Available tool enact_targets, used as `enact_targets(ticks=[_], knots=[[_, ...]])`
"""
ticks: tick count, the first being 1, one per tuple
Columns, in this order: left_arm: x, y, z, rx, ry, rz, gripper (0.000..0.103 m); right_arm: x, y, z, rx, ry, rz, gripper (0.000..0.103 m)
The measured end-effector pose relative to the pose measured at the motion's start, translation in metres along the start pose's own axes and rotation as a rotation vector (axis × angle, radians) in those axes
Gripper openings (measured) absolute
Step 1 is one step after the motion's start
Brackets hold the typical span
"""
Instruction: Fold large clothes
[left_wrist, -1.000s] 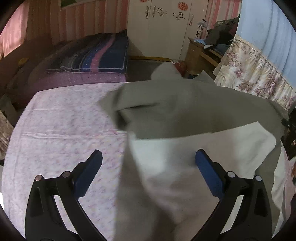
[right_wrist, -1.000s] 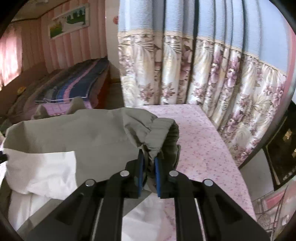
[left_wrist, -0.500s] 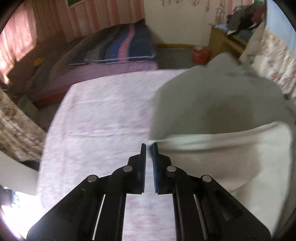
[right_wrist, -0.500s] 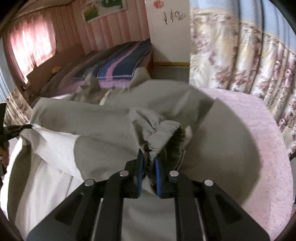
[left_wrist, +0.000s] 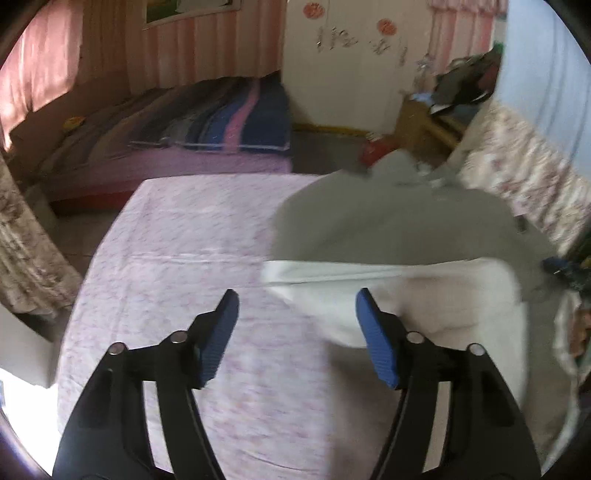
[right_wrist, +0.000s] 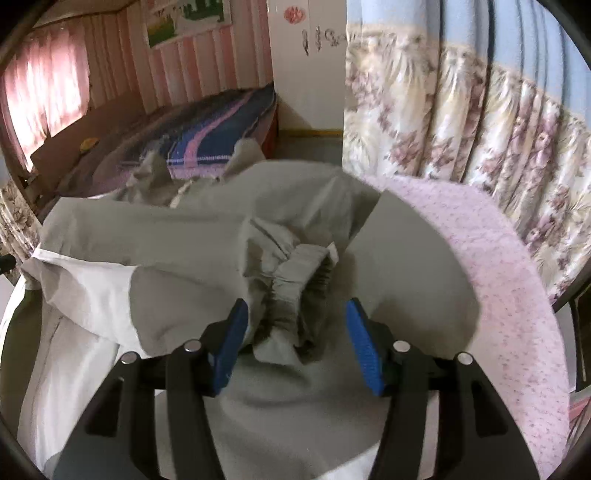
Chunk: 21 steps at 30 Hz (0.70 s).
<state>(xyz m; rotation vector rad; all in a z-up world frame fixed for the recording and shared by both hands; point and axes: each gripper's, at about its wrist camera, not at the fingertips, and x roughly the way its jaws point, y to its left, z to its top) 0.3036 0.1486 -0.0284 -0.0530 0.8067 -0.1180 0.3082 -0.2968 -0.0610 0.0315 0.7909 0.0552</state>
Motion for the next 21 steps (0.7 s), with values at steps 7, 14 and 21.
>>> enact_targets(ticks=[7,14,21], knots=[[0.027,-0.056,-0.025,0.029,0.093,0.042,0.088,-0.028,0.006,-0.016,0.054,-0.011,0.116,0.066],[0.083,-0.027,-0.048,0.045,0.204,0.341,0.096,-0.022,0.042,-0.041,-0.014,0.021,0.132,0.070],[0.076,0.000,-0.057,0.048,0.181,0.341,0.100,-0.023,0.004,-0.066,0.029,0.041,0.044,0.070]])
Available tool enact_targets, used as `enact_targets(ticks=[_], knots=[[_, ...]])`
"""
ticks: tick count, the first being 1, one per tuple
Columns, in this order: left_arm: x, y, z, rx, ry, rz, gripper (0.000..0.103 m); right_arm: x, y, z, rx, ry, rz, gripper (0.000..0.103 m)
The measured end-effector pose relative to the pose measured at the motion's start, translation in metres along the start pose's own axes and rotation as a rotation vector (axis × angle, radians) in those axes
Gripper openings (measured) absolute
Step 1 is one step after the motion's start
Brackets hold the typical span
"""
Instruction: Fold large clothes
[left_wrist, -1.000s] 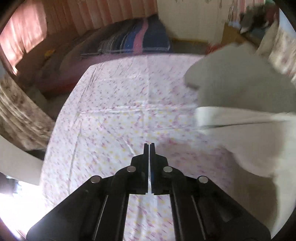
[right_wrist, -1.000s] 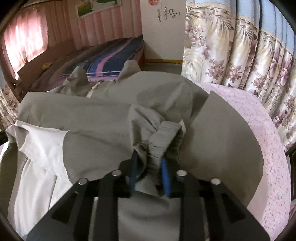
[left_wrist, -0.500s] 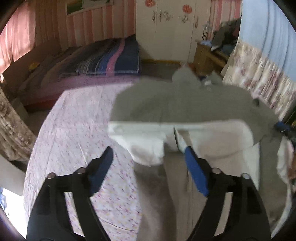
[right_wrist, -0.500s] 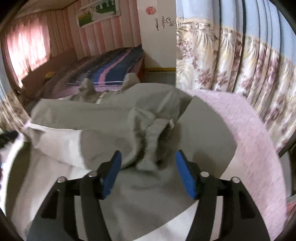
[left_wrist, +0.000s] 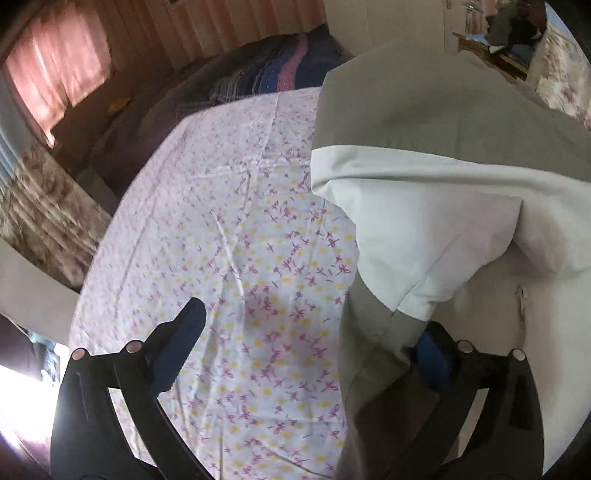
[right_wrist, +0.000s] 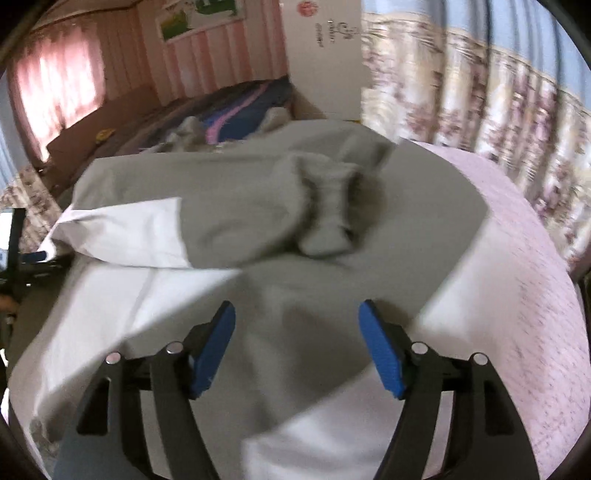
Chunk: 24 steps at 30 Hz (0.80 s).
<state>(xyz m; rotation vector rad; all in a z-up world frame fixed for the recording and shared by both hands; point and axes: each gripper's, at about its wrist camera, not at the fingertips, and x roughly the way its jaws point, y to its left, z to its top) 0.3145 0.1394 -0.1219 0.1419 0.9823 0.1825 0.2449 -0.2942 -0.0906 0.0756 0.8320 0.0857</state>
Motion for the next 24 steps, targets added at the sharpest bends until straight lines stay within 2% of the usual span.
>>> enact_targets(ticks=[6,9,11,16,20,24], knots=[[-0.032,0.005,-0.029,-0.025,-0.073,-0.045,0.097,-0.030,-0.025,-0.013,0.019,-0.052,-0.013,0.070],[-0.062,0.004,-0.040,-0.032,-0.117,-0.027,0.097,-0.048,-0.027,-0.023,0.015,-0.070,-0.008,0.072],[-0.086,0.004,-0.049,-0.039,-0.149,-0.048,0.099,-0.059,-0.027,-0.030,0.020,-0.066,-0.004,0.074],[-0.144,-0.004,-0.080,-0.034,-0.191,-0.093,0.100,-0.098,-0.020,-0.049,-0.007,-0.138,0.025,0.077],[-0.176,-0.025,-0.118,-0.074,-0.186,-0.215,0.100,-0.111,-0.021,-0.063,0.008,-0.149,0.053,0.077],[-0.184,-0.063,-0.149,-0.046,-0.148,-0.307,0.100,-0.116,-0.025,-0.074,0.009,-0.141,0.049,0.077]])
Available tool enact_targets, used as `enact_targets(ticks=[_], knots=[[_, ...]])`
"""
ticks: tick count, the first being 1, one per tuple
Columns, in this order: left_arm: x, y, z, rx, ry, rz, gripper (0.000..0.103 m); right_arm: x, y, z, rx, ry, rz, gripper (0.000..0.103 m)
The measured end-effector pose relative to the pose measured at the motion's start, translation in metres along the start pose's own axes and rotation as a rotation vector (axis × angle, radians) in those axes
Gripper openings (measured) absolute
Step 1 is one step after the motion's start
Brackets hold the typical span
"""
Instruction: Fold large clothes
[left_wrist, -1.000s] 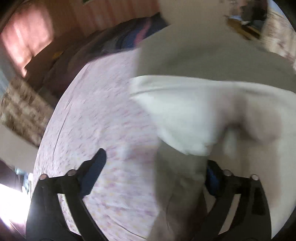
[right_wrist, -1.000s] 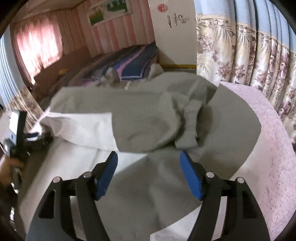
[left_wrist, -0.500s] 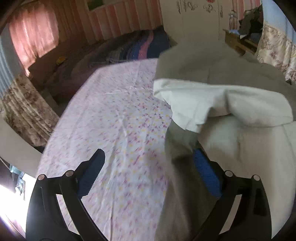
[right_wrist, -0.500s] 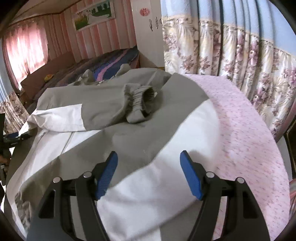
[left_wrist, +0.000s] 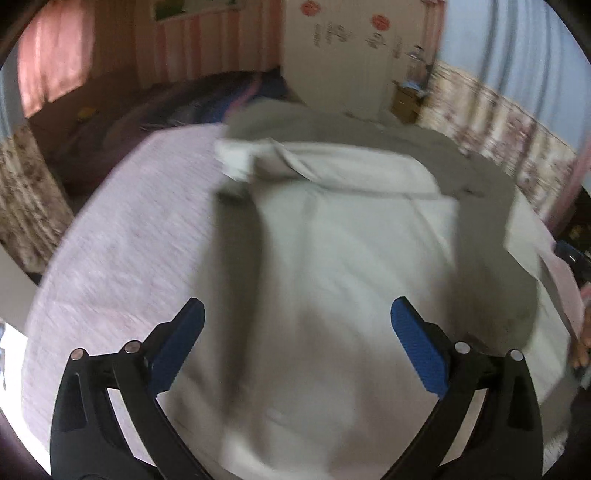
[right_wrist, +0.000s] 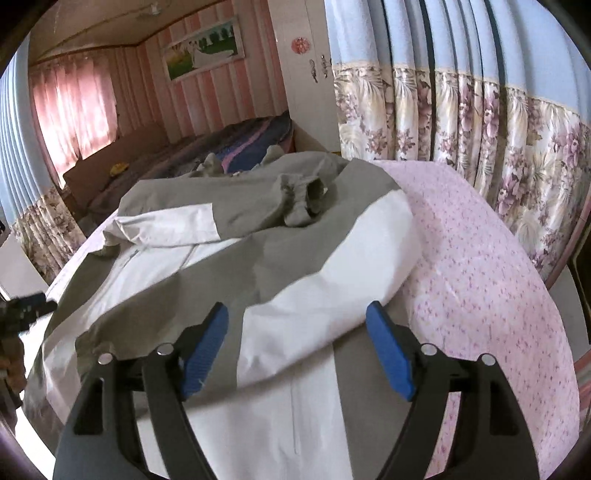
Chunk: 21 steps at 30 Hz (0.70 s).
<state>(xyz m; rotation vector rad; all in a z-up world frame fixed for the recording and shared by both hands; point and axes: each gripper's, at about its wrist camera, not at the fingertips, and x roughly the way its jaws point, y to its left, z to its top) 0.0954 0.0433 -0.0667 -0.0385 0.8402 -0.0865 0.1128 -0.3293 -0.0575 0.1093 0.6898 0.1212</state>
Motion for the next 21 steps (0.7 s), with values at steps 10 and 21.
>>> enact_targets(ticks=[10,21], knots=[[0.009,-0.077,-0.027,-0.018,0.027,-0.215,0.100,-0.018,-0.019,-0.012,0.023,-0.017,-0.018,0.077],[0.056,-0.134,-0.014,0.071,0.098,-0.315,0.028,-0.027,-0.037,-0.016,0.032,-0.023,-0.061,0.078]])
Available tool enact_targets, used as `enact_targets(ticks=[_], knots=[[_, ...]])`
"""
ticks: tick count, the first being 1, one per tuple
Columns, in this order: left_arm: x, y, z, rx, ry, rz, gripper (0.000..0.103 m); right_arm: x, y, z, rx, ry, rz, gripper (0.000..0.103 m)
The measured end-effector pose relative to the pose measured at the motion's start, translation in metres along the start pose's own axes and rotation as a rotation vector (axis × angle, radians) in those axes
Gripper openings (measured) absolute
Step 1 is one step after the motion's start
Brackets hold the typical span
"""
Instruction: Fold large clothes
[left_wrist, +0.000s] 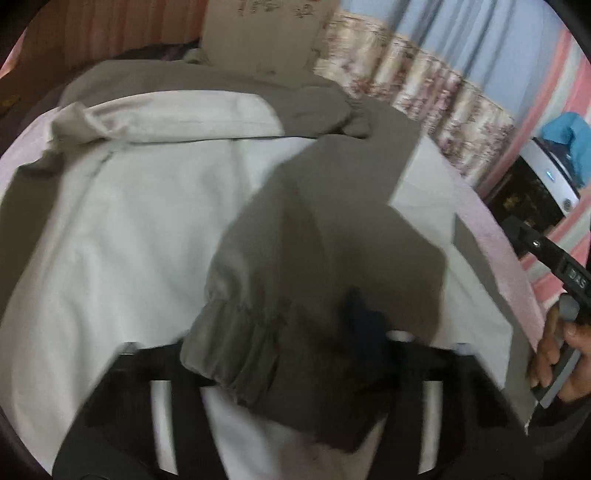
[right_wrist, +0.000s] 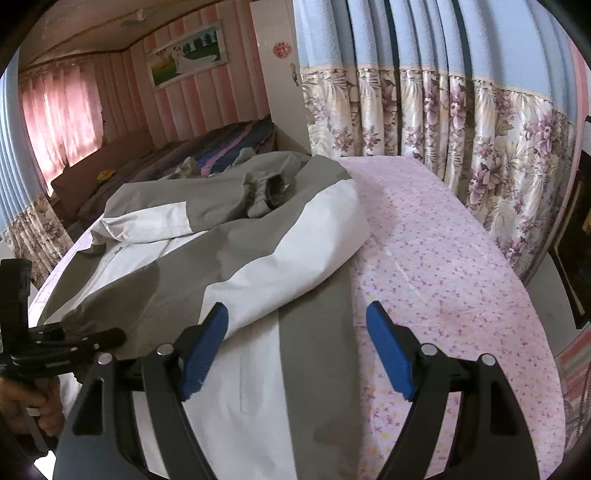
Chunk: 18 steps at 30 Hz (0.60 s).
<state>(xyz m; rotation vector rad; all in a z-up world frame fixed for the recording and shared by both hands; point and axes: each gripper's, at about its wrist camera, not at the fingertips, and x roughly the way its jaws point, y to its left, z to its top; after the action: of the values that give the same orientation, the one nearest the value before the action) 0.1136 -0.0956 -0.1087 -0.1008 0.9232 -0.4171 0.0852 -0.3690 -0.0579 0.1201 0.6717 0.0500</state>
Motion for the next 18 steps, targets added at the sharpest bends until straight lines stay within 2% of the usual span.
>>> enact_targets(ticks=[1,4,8,11,16,18], knots=[[-0.003,-0.006,-0.001,0.022,-0.015,-0.011,0.018,-0.001,-0.002,0.001,-0.005,-0.003,-0.007,0.078],[-0.030,-0.027,-0.006,0.067,-0.112,-0.067,0.011,-0.003,-0.012,0.006,-0.024,-0.014,-0.034,0.078],[-0.077,-0.054,-0.017,0.101,-0.211,-0.157,0.011,-0.006,-0.027,0.022,-0.090,-0.037,-0.076,0.078],[-0.109,-0.085,-0.020,0.190,-0.271,-0.206,0.011,-0.009,-0.037,0.035,-0.114,-0.052,-0.096,0.078],[-0.130,-0.141,-0.020,0.363,-0.283,-0.291,0.012,-0.020,-0.046,0.059,-0.116,-0.101,-0.115,0.078],[-0.126,-0.161,-0.024,0.421,-0.280,-0.294,0.012,-0.028,-0.047,0.069,-0.092,-0.122,-0.084,0.078]])
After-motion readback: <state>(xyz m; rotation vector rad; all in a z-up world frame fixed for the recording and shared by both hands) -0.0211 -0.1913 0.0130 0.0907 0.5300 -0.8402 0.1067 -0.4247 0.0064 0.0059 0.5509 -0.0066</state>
